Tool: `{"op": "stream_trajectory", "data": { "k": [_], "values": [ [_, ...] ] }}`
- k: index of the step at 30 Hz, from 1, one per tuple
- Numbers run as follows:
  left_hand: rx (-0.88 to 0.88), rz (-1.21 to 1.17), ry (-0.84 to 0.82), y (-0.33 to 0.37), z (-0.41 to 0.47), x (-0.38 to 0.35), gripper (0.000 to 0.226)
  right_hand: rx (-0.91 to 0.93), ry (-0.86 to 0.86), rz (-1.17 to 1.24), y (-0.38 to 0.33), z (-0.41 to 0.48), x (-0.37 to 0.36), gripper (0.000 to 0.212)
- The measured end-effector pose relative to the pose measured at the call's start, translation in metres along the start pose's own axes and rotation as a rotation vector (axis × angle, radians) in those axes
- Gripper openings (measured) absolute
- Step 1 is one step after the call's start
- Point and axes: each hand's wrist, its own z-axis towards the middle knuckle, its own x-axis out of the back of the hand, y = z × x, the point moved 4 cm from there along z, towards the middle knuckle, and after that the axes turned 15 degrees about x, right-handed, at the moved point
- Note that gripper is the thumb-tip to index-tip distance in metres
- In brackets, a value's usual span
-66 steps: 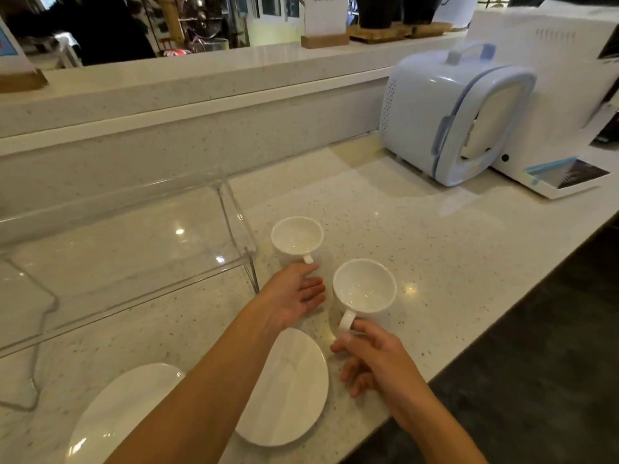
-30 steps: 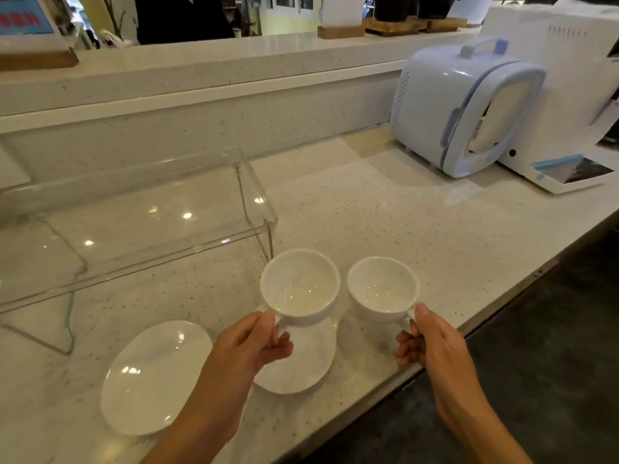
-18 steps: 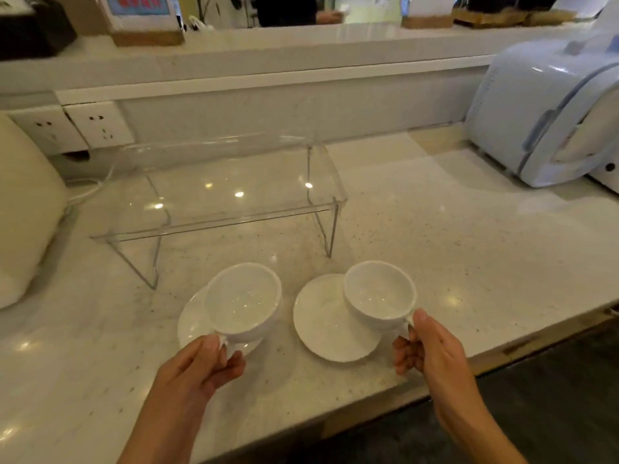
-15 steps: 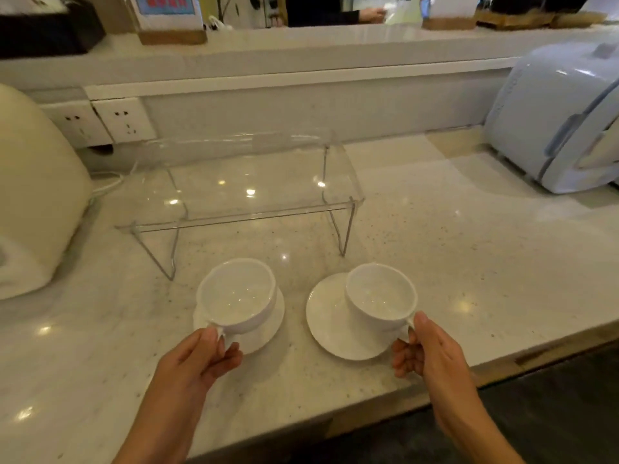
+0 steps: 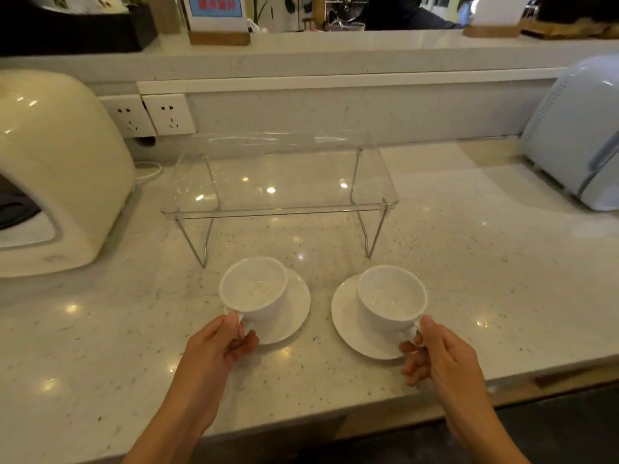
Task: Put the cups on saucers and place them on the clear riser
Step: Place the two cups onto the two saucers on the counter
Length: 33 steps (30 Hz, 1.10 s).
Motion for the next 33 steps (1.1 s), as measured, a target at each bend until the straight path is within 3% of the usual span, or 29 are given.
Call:
{"op": "stream_trajectory", "data": {
  "k": [19,28,33],
  "values": [
    [-0.139,0.417,0.091,0.007,-0.005,-0.006,0.039,0.048,-0.232,-0.146,-0.009,-0.002,-0.003,0.046],
    [-0.085,0.433,0.104,0.003,-0.005,-0.007,0.035,0.007,-0.256,-0.046,-0.008,-0.007,-0.004,0.040],
    [-0.194,0.508,0.242,0.006,-0.014,-0.007,0.027,0.020,-0.306,-0.050,-0.009,-0.007,-0.003,0.040]
  ]
}}
